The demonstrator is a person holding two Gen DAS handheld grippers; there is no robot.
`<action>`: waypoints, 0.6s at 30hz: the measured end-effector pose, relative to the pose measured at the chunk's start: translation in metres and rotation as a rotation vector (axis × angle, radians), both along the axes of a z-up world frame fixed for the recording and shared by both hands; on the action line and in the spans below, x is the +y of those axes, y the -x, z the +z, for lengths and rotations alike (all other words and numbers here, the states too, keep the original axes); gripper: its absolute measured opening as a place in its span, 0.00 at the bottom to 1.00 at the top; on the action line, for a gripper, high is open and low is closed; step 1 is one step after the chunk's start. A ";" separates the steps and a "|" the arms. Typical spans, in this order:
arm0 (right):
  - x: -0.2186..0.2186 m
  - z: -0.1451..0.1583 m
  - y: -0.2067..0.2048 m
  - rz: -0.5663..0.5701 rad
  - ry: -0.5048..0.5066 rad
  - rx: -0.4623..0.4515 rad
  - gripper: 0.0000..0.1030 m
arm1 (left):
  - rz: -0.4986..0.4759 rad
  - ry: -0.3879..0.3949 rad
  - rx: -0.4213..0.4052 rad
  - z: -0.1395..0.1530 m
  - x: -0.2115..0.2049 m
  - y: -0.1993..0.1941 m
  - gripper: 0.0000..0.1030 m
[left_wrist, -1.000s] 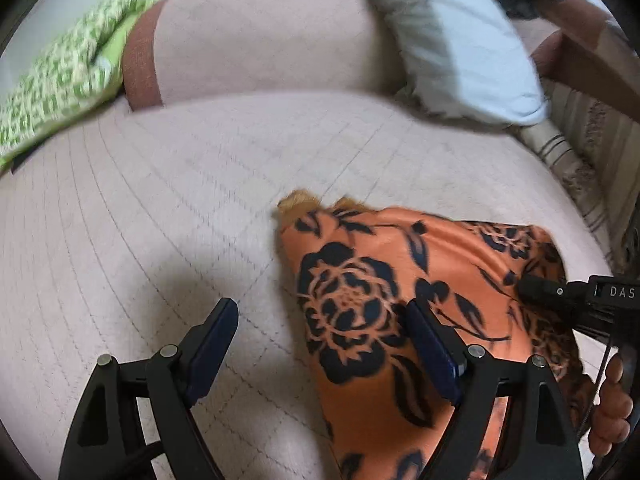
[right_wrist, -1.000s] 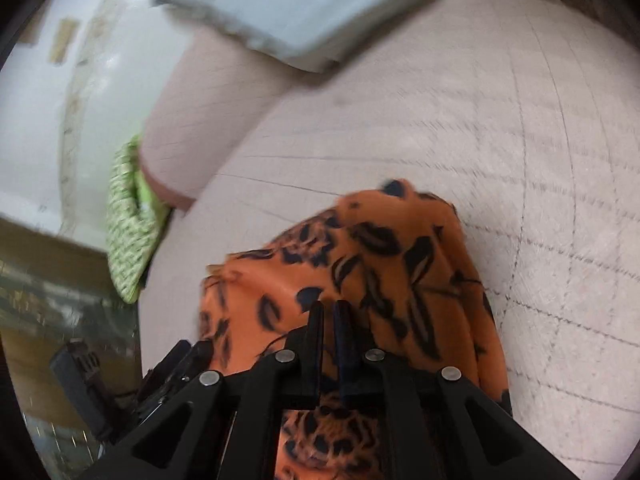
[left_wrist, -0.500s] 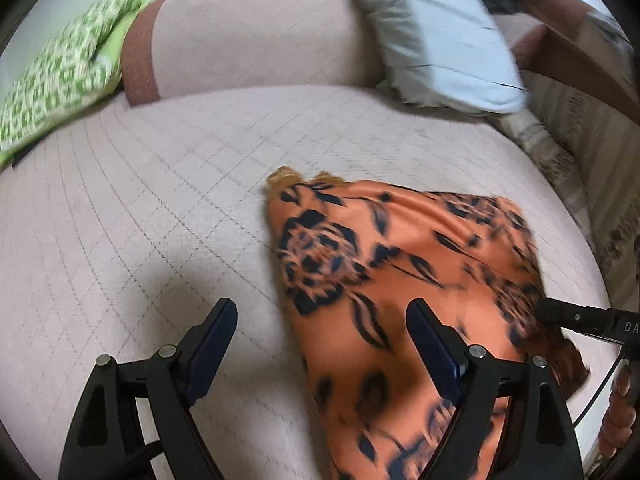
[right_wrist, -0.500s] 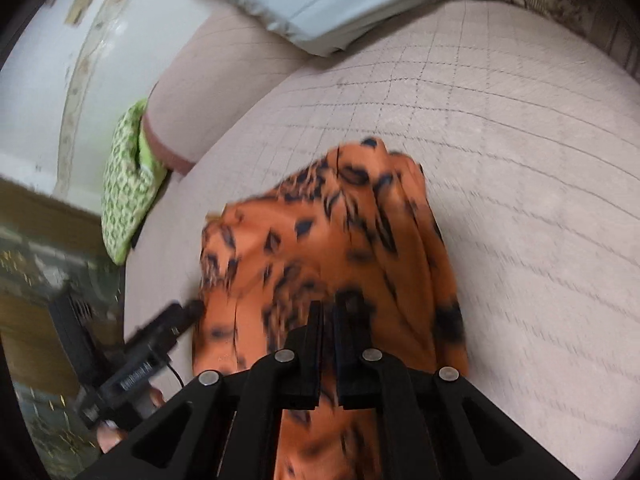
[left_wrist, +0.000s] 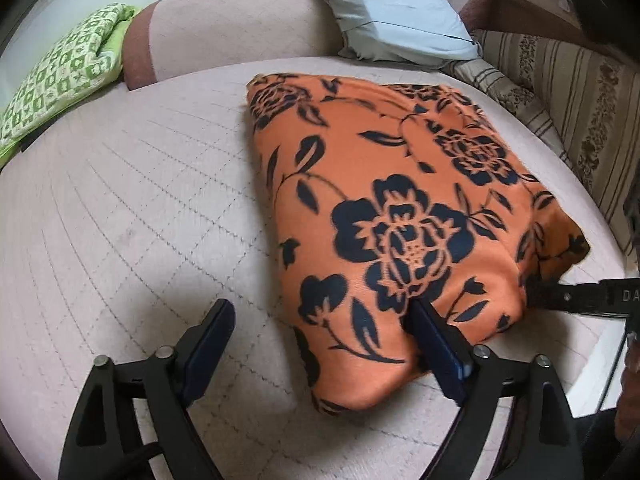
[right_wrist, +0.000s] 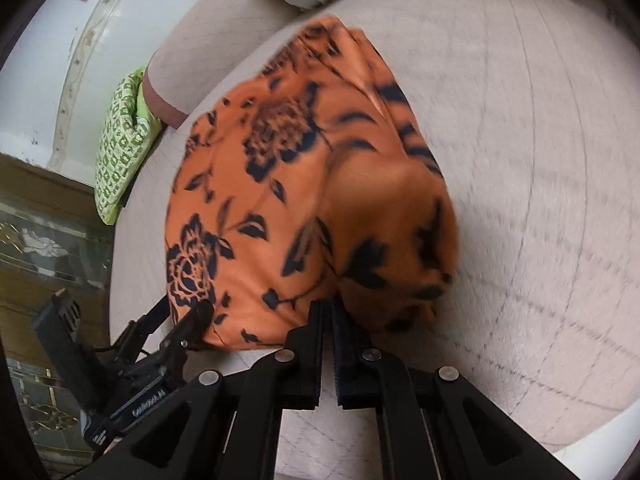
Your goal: Fold small clothes
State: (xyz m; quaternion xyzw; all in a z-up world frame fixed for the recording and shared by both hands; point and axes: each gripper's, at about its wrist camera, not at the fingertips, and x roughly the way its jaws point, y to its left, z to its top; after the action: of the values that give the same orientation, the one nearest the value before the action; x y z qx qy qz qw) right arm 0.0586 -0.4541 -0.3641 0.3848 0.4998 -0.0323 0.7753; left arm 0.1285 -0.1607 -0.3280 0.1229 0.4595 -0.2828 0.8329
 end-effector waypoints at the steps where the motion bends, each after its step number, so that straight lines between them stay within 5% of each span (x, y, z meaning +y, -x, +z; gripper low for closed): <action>1: -0.004 -0.006 0.003 -0.013 -0.039 -0.009 0.06 | -0.003 -0.006 -0.022 -0.001 0.000 0.002 0.91; 6: -0.014 -0.029 0.019 -0.081 -0.216 -0.038 0.06 | -0.063 -0.091 -0.180 0.000 -0.007 0.019 0.91; 13: -0.016 -0.043 0.030 -0.080 -0.289 -0.001 0.05 | -0.040 -0.179 -0.075 0.003 -0.024 0.000 0.96; 18: 0.007 -0.004 0.033 0.016 -0.070 -0.022 0.08 | -0.046 -0.307 -0.164 0.008 -0.045 0.008 0.97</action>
State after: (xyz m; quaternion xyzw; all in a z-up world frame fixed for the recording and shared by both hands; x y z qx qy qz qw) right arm 0.0253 -0.4469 -0.3684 0.4081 0.4951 -0.0042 0.7670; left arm 0.1201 -0.2059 -0.3204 0.2816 0.4248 -0.2173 0.8325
